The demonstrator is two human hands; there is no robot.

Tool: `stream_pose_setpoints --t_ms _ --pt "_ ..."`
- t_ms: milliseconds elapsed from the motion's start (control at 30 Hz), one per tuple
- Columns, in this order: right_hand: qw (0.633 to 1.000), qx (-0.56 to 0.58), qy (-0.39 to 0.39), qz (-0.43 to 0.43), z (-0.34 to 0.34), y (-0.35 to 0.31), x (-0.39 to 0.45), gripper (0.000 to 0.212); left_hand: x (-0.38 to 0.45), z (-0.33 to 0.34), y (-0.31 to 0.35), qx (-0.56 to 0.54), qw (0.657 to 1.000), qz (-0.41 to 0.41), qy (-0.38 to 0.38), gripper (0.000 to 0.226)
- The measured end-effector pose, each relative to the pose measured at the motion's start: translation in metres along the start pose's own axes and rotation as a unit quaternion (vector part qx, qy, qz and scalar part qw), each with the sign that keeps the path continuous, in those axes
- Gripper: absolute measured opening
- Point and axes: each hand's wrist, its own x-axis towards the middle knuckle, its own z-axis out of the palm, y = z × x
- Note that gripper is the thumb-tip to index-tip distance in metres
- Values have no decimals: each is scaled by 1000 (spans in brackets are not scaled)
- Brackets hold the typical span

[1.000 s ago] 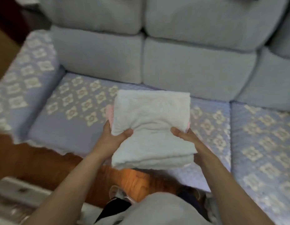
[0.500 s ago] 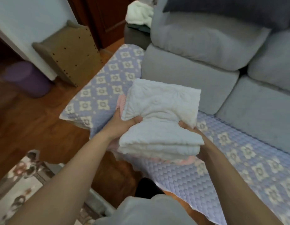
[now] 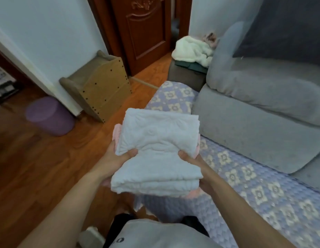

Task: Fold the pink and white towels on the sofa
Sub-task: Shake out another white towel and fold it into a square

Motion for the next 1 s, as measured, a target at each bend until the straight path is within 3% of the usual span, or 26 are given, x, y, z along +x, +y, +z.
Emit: stream_pose_setpoints --t_ms 267,400,467,533,600,700,800,900,967,1000 --pt "984 119 121 50 86 20 138 61 216 -89 -10 117 983 -48 -134 109" --pt "968 114 219 49 96 -25 217 44 331 -100 36 126 969 -43 -207 113" --pt "956 87 280 19 79 -63 258 34 386 -89 74 130 970 -9 -204 121" --pt "938 69 339 -10 48 -95 297 38 437 -69 112 117 972 51 -199 113" --pt "925 49 375 -33 11 -113 337 56 488 -45 138 106 971 94 -194 96" --pt "925 64 373 -32 -36 -98 402 93 559 -3 131 77 973 92 -199 100" --pt "932 114 343 19 -63 -52 450 68 603 27 97 117 974 37 -192 126" --pt "937 105 327 71 -75 -39 463 64 616 36 94 174 969 23 -172 138" --pt "923 59 368 98 -76 -60 450 65 602 34 108 271 954 88 -92 126" --pt "909 35 401 106 -73 -75 442 64 592 32 115 332 927 174 -24 111"
